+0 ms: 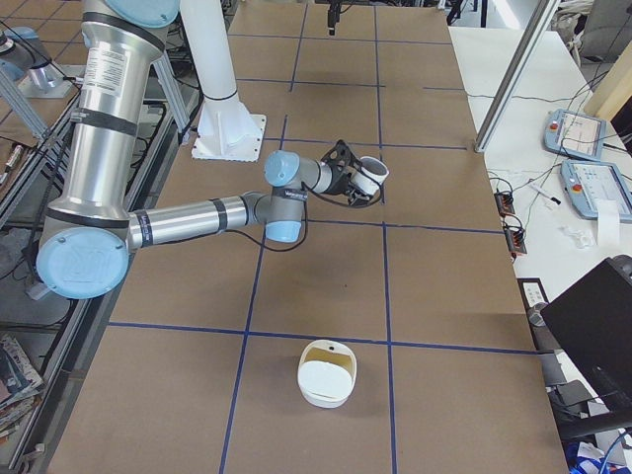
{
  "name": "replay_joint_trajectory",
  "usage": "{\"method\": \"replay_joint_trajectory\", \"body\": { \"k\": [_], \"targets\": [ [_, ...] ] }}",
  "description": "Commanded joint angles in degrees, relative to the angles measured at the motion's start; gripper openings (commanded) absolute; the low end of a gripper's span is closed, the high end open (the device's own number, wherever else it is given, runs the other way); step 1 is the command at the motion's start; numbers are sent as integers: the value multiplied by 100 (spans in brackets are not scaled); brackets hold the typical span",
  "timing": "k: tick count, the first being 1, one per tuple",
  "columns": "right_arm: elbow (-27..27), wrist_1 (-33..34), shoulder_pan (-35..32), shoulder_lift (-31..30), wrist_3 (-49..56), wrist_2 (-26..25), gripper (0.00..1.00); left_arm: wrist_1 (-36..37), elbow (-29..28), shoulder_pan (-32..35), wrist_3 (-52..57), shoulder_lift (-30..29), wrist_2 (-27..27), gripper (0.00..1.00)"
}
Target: Left arm hands cup to right arm to dump lemon
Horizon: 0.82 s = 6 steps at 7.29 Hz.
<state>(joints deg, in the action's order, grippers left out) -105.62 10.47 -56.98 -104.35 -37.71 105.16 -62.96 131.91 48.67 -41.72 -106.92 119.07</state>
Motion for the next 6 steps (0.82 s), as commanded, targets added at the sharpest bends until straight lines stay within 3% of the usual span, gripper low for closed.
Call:
{"method": "replay_joint_trajectory", "body": {
  "k": [1,3,5,6],
  "targets": [
    [1275,-1436,-1503,-260,27,1380,0,-469,-270,-42,-823,-83,2,100],
    [1973,-2371,-1832,-602,-514,1393,0,-849,-534,-235,-1196,-170,2,100],
    [2150,-3231,-1983,-893,-2302,1288,0,-841,-553,-279,-1312,-259,2,100],
    [2299,-3740,-1992,-1120,-2789,939,0,-841,-561,-314,-1312,-259,2,100]
  ]
}}
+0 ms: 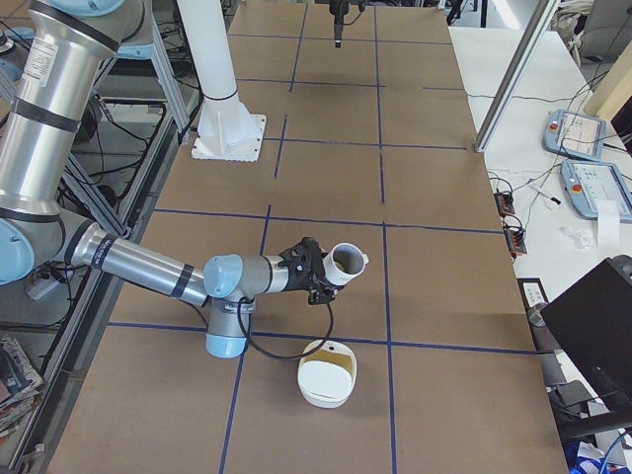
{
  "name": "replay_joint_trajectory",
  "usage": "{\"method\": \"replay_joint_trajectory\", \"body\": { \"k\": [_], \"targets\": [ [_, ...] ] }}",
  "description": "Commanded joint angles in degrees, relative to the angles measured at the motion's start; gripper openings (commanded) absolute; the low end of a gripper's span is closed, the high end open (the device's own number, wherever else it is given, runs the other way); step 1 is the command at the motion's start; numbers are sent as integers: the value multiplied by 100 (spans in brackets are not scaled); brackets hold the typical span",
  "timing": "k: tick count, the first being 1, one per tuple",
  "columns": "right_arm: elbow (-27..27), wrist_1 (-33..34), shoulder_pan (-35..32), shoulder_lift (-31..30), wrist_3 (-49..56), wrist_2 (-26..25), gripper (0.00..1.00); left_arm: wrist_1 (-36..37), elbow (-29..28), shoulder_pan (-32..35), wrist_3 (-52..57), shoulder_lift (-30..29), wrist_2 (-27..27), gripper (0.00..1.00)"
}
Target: Left arm hands cup to right arm to dump lemon
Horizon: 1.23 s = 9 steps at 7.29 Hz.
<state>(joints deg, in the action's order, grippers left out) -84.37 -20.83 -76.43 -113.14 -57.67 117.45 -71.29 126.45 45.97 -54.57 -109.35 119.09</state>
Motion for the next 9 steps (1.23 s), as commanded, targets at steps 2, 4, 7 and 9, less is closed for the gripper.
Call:
{"method": "replay_joint_trajectory", "body": {
  "k": [2,4,7,9],
  "targets": [
    [543,-1097,-48,-349,-1033,-521,0,-7,-15,-79,-28,-25,0,100],
    [527,-1125,-48,-183,-2348,-592,0,1,-15,-97,-37,-51,0,100],
    [606,-1133,-39,186,-4010,-636,0,10,-15,-123,-37,-51,0,100],
    [1435,-2286,-39,527,-4958,-828,0,19,-24,-123,-37,-43,0,100]
  ]
}}
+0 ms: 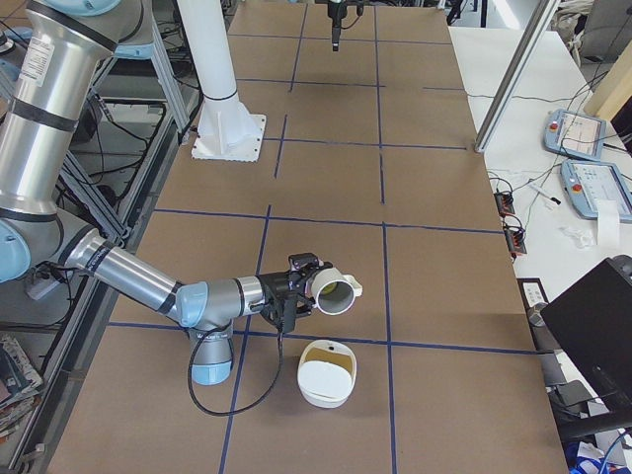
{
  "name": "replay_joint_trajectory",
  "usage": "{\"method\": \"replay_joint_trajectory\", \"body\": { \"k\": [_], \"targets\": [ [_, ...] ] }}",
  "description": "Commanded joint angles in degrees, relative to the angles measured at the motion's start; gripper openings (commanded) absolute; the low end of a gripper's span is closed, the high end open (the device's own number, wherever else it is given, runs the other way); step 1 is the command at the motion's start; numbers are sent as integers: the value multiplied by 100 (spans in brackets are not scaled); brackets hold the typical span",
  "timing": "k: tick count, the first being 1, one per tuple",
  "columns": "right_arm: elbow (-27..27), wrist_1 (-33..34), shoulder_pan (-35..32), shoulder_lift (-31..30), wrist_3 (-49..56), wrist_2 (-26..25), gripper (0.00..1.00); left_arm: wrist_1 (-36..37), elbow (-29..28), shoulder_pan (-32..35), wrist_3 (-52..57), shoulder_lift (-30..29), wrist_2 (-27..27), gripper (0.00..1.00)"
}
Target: Left arm hands cup to right arm to dump lemon
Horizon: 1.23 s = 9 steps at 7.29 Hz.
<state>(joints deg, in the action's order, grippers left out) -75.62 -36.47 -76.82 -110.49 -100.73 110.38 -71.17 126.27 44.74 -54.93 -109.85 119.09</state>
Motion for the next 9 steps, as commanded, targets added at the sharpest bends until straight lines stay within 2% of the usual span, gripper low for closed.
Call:
{"method": "replay_joint_trajectory", "body": {
  "k": [1,3,5,7,9],
  "targets": [
    [1105,-1304,0,526,-1024,-140,0,7,-15,-1,0,7,0,100],
    [1207,-1896,0,537,-2165,-464,0,7,-24,-9,0,-2,0,100],
    [1199,-2064,0,589,-3079,-815,0,7,-32,-18,0,-2,0,100],
    [1207,-2275,0,695,-4457,-1306,1,7,-32,-18,0,-2,0,100],
    [1322,-2382,0,704,-5006,-1423,0,7,-32,-27,0,-2,0,100]
  ]
}}
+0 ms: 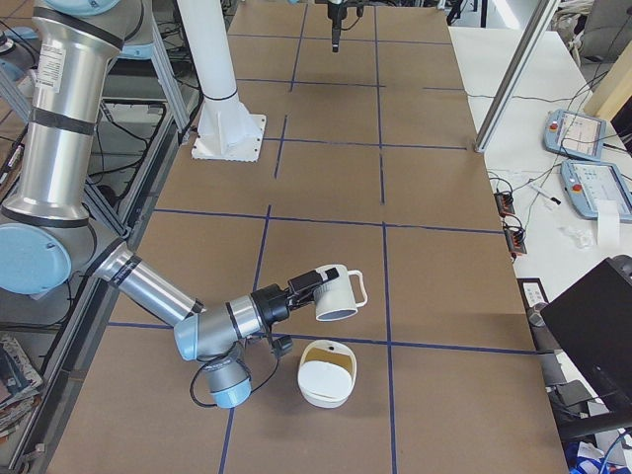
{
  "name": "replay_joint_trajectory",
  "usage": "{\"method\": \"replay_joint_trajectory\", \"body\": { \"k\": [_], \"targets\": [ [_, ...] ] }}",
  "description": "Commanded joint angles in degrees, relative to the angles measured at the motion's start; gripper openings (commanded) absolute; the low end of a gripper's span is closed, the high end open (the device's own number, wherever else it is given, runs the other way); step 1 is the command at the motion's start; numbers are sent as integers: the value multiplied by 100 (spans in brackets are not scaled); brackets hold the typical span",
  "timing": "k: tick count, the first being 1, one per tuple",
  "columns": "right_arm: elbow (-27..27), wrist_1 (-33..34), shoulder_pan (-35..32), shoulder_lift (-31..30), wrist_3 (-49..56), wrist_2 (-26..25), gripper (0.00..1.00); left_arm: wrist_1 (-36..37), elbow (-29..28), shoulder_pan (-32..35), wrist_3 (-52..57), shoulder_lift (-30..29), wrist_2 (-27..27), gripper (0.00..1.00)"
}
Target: Left arm hands cup to right arm to dump lemon
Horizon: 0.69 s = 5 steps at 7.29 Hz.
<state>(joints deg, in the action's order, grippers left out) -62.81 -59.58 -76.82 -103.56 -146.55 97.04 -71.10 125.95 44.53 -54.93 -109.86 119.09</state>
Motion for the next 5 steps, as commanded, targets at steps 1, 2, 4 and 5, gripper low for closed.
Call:
{"method": "replay_joint_trajectory", "body": {
  "k": [1,2,4,5],
  "targets": [
    [41,-80,0,20,-801,-97,0,0,9,-6,-9,0,0,100],
    [41,-89,0,20,-1162,-210,0,0,0,3,0,0,0,100],
    [41,-142,0,29,-1710,-325,1,0,9,3,0,0,0,100],
    [41,-142,0,29,-1745,-334,1,0,9,3,0,0,0,100]
  ]
}}
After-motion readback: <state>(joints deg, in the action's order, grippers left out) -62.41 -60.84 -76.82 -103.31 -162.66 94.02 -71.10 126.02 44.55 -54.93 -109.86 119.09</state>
